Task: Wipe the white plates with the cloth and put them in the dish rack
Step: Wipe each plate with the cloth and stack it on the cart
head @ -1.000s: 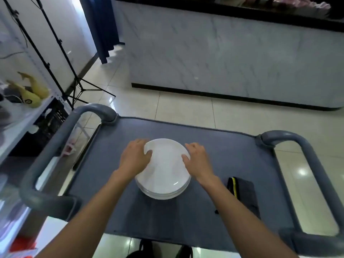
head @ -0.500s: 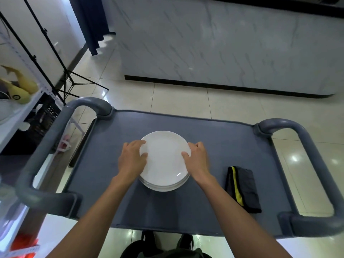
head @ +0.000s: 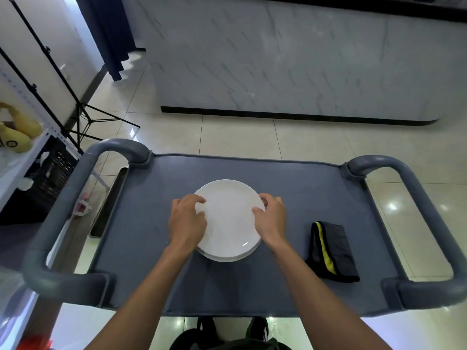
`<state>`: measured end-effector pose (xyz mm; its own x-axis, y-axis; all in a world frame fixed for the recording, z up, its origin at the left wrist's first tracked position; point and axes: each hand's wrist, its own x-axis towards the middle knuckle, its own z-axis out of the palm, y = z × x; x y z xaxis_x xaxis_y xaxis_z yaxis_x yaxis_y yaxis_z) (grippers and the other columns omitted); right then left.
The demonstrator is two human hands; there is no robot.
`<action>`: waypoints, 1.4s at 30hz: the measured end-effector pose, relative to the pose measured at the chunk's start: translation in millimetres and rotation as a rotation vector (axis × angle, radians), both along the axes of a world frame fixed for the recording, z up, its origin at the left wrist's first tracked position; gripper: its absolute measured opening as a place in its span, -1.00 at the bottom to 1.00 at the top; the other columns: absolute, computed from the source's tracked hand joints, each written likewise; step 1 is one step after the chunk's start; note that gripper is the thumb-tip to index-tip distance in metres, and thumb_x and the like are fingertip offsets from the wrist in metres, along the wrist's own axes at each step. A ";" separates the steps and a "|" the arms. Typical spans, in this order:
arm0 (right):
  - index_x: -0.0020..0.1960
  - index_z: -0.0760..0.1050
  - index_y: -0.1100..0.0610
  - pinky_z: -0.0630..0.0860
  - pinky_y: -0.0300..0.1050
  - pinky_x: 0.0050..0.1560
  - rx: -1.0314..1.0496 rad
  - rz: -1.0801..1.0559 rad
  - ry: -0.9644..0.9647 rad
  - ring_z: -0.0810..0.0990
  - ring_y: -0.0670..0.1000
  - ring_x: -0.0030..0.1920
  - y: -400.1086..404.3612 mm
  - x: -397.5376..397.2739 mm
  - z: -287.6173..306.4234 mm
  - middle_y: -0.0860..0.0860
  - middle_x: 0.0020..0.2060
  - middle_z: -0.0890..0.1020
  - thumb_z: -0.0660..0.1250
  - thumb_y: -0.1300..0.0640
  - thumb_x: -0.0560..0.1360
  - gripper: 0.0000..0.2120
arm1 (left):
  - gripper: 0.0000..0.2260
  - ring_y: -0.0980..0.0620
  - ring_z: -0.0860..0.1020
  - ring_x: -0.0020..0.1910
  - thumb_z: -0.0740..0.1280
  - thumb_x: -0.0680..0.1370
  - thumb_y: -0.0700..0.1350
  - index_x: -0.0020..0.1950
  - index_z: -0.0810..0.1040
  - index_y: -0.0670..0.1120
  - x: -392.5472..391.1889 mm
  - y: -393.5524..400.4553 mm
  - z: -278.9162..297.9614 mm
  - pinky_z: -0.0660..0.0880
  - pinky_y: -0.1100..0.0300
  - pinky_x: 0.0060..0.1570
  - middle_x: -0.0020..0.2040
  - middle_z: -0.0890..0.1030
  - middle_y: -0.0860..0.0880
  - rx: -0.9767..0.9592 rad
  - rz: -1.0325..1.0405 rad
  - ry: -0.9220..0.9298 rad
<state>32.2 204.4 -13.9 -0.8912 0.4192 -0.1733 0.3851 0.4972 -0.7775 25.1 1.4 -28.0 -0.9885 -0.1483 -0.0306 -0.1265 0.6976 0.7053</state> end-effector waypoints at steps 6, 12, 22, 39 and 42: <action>0.20 0.53 0.07 0.46 -0.14 -0.01 -0.033 -0.017 0.035 0.58 0.01 0.04 -1.9 -1.4 5.5 -0.05 0.05 0.61 0.26 0.29 0.56 -0.73 | -0.69 0.08 0.34 0.26 0.36 0.50 -0.27 0.14 0.57 0.07 -0.3 1.2 4.0 0.31 0.19 0.00 0.16 0.56 0.19 0.019 -0.026 -0.003; 0.31 0.52 0.03 0.55 -0.07 0.14 -0.052 -0.042 0.110 0.61 -0.04 0.10 11.4 6.8 15.8 -0.09 0.10 0.65 0.25 0.29 0.58 -0.65 | -0.65 0.04 0.40 0.28 0.33 0.50 -0.28 0.19 0.56 0.09 -2.7 9.9 15.8 0.32 0.20 0.08 0.22 0.55 0.15 0.082 -0.062 0.020; 0.07 0.58 -0.12 0.44 -0.50 -0.21 -0.141 -0.108 0.263 0.60 -0.32 -0.05 86.2 32.0 38.6 -0.37 -0.15 0.64 0.26 0.34 0.55 -0.63 | -0.67 0.07 0.63 0.01 0.41 0.51 -0.20 0.23 0.53 0.08 -11.6 65.9 48.2 0.53 0.15 -0.13 0.01 0.66 0.13 0.658 -0.022 -0.240; 0.40 0.48 0.05 0.45 -0.15 0.28 -0.053 -0.152 0.048 0.52 -0.12 0.27 220.6 85.3 -2.1 -0.08 0.29 0.57 0.22 0.09 0.65 -0.67 | -0.73 -0.20 0.63 0.03 0.29 0.62 -0.28 0.29 0.56 -0.09 -6.2 175.7 53.4 0.60 -0.08 -0.13 0.14 0.66 -0.15 0.774 -0.004 -0.512; 0.47 0.38 0.05 0.38 0.10 0.40 0.198 0.114 -0.100 0.38 0.13 0.43 221.8 93.5 -26.7 0.06 0.45 0.42 0.32 0.05 0.59 -0.54 | -0.73 -0.22 0.61 0.09 0.27 0.63 -0.28 0.31 0.54 -0.10 -8.0 181.2 52.4 0.60 -0.04 -0.15 0.16 0.64 -0.15 0.795 0.075 -0.485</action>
<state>125.7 426.2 -40.6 -0.9173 0.3511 -0.1877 0.3878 0.6809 -0.6213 17.2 182.6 24.4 -0.8298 0.0304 -0.5572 -0.5572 0.0107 0.8303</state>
